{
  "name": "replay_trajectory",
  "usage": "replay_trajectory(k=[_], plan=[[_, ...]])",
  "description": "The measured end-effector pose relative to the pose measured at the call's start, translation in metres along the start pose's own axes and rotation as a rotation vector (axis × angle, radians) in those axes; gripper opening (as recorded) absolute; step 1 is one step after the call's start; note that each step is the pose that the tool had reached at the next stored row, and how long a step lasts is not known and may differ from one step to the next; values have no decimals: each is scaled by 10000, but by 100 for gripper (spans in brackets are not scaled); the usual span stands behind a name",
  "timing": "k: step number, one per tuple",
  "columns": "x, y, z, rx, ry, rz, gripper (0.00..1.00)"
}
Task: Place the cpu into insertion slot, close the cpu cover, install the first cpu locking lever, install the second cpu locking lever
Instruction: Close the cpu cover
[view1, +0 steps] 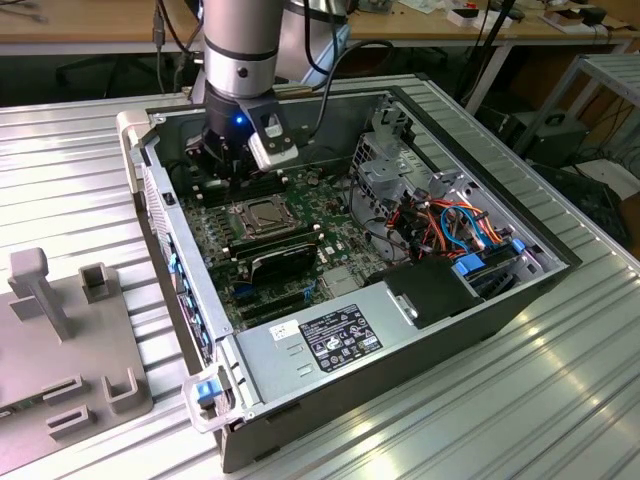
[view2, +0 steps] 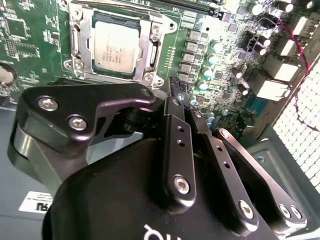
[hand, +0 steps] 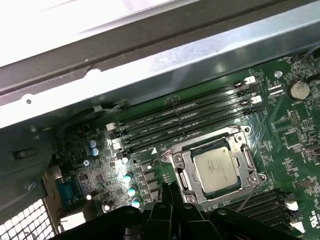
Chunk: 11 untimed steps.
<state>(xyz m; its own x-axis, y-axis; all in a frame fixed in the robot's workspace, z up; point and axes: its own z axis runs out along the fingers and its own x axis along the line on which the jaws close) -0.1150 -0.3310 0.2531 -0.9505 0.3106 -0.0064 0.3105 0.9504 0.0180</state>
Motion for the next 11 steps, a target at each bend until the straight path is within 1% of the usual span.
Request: replay_trajectory(k=[1, 7, 11], plan=[[14, -5, 2, -5, 4, -130, 11], [83, -27, 6, -17, 13, -489, 11], [126, -37, 11, -31, 23, -824, 11]])
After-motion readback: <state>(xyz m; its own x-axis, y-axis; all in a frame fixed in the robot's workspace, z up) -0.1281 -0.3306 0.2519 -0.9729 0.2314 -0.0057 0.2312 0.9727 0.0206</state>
